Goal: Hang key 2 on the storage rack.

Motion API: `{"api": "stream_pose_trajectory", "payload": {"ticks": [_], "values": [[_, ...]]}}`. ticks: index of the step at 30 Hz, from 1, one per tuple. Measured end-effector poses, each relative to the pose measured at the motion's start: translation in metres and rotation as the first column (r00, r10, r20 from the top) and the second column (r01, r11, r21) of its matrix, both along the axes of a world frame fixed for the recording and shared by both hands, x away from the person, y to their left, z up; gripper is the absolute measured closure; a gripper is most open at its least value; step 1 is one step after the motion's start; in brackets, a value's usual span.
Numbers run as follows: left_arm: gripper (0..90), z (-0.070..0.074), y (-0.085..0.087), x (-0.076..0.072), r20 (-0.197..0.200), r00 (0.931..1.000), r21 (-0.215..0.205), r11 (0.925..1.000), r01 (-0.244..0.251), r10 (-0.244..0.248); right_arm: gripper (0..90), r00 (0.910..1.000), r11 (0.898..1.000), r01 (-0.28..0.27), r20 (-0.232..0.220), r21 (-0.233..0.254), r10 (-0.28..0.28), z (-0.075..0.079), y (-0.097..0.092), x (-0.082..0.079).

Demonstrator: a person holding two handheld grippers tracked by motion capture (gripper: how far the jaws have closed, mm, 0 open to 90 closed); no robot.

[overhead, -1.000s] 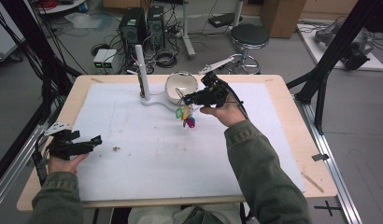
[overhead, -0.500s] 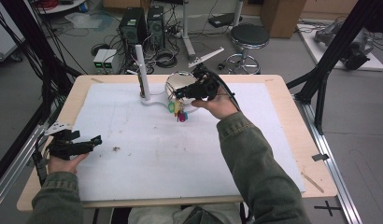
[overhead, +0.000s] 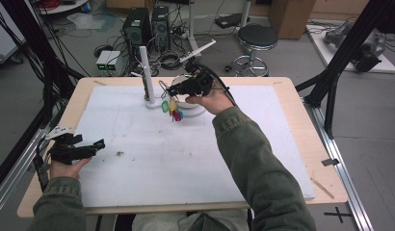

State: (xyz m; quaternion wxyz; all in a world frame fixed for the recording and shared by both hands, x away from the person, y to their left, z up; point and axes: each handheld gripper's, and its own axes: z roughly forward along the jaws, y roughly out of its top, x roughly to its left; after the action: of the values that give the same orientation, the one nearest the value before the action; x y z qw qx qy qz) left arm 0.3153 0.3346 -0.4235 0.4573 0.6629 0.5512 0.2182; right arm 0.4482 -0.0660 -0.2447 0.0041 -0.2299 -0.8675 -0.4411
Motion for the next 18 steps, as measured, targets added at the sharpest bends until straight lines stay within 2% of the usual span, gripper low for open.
{"api": "stream_pose_trajectory", "payload": {"ticks": [8,18], "values": [[1.8,0.0,0.001,0.0,0.003,1.0,-0.004,1.0,0.002,-0.002,80.5,0.9995,0.999,-0.033,-0.003,0.002,0.033,0.002,0.023,0.008],[1.8,0.0,0.001,0.0,0.003,1.0,-0.008,1.0,0.002,-0.002,80.4,0.9992,0.999,-0.04,-0.001,0.013,0.04,0.019,0.038,0.022]]}}
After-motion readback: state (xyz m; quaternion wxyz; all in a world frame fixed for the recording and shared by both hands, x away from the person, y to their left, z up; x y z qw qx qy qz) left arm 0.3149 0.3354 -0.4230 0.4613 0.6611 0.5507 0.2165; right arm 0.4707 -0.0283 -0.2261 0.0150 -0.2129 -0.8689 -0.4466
